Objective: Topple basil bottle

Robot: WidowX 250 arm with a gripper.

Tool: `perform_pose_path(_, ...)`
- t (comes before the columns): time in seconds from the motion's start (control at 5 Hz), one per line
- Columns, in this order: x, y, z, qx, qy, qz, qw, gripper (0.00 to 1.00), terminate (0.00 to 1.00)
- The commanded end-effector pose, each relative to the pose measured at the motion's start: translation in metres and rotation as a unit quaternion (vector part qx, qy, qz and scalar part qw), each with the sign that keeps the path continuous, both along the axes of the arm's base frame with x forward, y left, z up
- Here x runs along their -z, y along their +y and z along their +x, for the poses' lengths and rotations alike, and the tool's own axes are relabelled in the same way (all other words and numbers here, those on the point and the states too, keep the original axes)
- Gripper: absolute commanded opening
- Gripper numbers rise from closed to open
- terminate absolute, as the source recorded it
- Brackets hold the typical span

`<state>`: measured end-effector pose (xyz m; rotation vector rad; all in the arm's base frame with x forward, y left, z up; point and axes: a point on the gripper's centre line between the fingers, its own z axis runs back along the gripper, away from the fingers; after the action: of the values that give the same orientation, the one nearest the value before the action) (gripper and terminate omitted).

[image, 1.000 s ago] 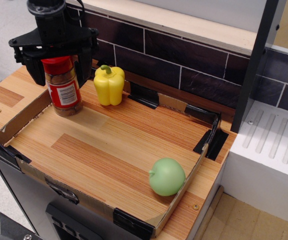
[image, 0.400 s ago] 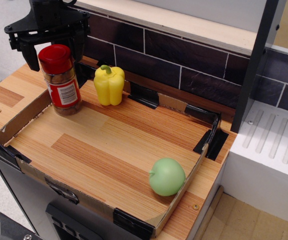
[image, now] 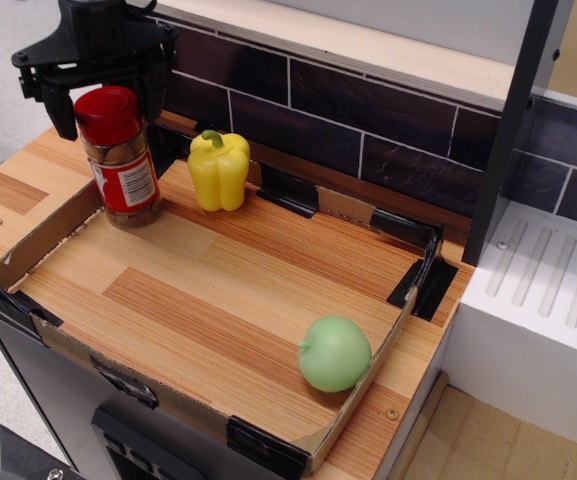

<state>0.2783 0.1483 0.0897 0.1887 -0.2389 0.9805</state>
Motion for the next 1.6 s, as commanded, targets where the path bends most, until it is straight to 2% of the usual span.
perform_pose_path(0.0, -0.011, 0.011, 0.005, -0.004, -0.035, 0.006, 0.9994, 1.0, 0.0)
perform_pose_path(0.2, -0.02, 0.012, 0.003, 0.004, -0.048, 0.006, 0.9988, 0.0, 0.0)
perform_pose_path(0.4, -0.032, 0.005, -0.01, 0.013, -0.067, 0.008, 0.9977, 0.0, 0.0)
perform_pose_path(0.6, -0.039, -0.012, -0.026, -0.001, -0.053, -0.037, 0.9979, 0.0, 0.0)
perform_pose_path(0.8, -0.039, -0.033, -0.041, -0.008, -0.016, -0.096, 0.9952, 0.0, 0.0)
perform_pose_path(1.0, -0.031, -0.056, -0.059, -0.003, 0.016, -0.162, 0.9866, 0.0, 0.0)
perform_pose_path(1.2, -0.021, -0.076, -0.078, -0.007, 0.014, -0.22, 0.9755, 0.0, 0.0)
perform_pose_path(1.4, -0.016, -0.092, -0.088, -0.004, 0.013, -0.267, 0.9637, 0.0, 0.0)
